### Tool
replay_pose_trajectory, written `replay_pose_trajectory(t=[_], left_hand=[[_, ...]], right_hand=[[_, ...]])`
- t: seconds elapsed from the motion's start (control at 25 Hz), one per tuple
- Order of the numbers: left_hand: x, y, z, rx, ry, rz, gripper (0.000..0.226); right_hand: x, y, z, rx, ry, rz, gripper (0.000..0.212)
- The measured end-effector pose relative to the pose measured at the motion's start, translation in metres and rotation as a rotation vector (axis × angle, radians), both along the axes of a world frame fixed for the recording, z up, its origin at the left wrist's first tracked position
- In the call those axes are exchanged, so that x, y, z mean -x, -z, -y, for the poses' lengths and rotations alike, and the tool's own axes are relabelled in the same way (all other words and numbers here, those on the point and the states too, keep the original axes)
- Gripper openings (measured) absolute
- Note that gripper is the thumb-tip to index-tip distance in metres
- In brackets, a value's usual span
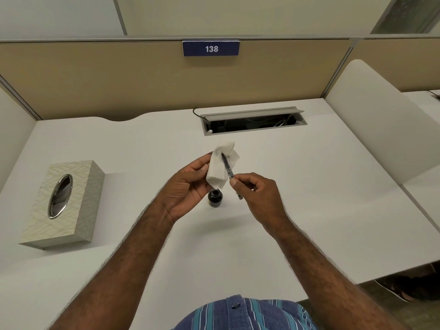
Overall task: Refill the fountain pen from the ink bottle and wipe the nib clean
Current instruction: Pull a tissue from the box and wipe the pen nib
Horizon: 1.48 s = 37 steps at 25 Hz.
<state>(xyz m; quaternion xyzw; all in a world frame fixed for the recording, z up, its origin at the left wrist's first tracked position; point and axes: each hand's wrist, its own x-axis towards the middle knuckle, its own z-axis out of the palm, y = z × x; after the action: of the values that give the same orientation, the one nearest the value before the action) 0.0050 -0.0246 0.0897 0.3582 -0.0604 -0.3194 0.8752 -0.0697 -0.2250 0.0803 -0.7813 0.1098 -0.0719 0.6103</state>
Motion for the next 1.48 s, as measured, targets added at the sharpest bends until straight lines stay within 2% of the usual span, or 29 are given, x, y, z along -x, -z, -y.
replay_pose_trajectory(t=[0.08, 0.32, 0.44, 0.8, 1.12, 1.48], left_hand=[[0.000, 0.003, -0.001, 0.015, 0.009, 0.000, 0.041], [0.000, 0.003, 0.010, -0.175, -0.044, 0.091, 0.036], [0.002, 0.004, 0.019, -0.228, -0.118, 0.074, 0.033], [0.006, -0.005, 0.039, -0.420, -0.216, 0.118, 0.040], [0.005, -0.008, 0.044, -0.435, -0.314, 0.064, 0.020], [-0.002, -0.003, 0.042, -0.407, -0.391, -0.013, 0.018]], right_hand=[[0.000, -0.001, -0.001, -0.008, 0.000, 0.005, 0.007], [0.001, 0.000, -0.002, 0.016, 0.016, -0.012, 0.011], [0.001, 0.001, -0.006, 0.003, 0.017, 0.009, 0.006], [0.002, -0.001, -0.008, 0.125, 0.051, 0.041, 0.010], [0.007, 0.003, -0.012, 0.168, 0.044, 0.061, 0.011], [0.007, 0.001, -0.012, 0.153, 0.029, 0.079, 0.008]])
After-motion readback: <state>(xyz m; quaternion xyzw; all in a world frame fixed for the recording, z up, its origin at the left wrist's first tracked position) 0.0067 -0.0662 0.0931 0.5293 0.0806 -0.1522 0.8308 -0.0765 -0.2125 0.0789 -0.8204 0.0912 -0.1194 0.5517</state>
